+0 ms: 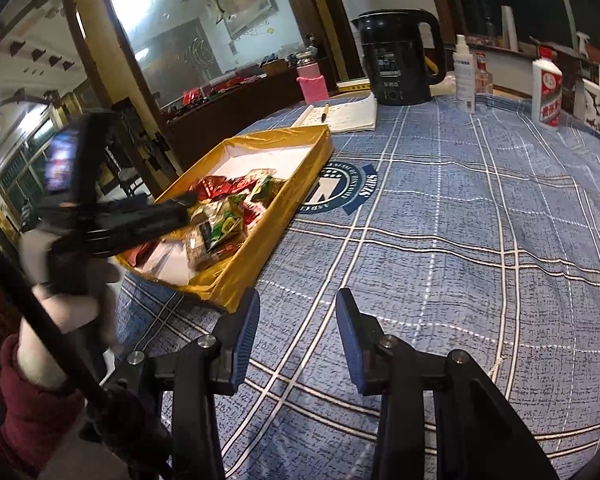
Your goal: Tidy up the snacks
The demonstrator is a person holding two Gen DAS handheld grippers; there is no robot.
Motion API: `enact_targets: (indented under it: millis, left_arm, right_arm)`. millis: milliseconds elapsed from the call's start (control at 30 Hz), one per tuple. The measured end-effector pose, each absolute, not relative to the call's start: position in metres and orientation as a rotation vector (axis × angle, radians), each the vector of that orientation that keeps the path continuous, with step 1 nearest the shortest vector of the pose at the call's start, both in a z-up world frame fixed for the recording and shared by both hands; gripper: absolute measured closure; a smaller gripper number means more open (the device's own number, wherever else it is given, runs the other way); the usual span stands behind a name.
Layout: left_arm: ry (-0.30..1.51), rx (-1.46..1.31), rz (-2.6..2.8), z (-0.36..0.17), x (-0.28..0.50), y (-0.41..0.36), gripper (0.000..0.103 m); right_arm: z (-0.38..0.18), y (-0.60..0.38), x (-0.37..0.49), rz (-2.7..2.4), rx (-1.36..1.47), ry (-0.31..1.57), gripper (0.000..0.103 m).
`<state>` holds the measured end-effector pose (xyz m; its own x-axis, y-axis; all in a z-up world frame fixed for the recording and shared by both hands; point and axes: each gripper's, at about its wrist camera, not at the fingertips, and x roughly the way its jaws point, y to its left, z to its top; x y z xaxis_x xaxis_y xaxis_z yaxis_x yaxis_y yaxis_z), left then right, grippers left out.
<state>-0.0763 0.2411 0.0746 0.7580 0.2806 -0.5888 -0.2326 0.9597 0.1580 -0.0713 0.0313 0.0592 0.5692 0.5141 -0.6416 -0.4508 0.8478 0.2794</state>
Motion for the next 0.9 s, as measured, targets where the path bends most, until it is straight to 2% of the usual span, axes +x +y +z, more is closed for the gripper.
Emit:
enact_targets:
  millis: [200, 433, 667, 900]
  left_arm:
    - [0.453, 0.043, 0.241, 0.099, -0.135, 0.235, 0.02]
    - [0.327, -0.001, 0.266, 0.115, -0.164, 0.242, 0.016]
    - [0.273, -0.021, 0.324, 0.121, -0.174, 0.248, 0.016]
    - [0.269, -0.005, 0.368, 0.121, -0.18, 0.245, 0.015]
  right_arm:
    - [0.057, 0.052, -0.081, 0.541, -0.018, 0.764, 0.064]
    - [0.052, 0.071, -0.09, 0.473, -0.144, 0.74, 0.064]
    - [0.059, 0.078, -0.099, 0.407, -0.214, 0.643, 0.064]
    - [0.068, 0.079, -0.104, 0.368, -0.237, 0.547, 0.058]
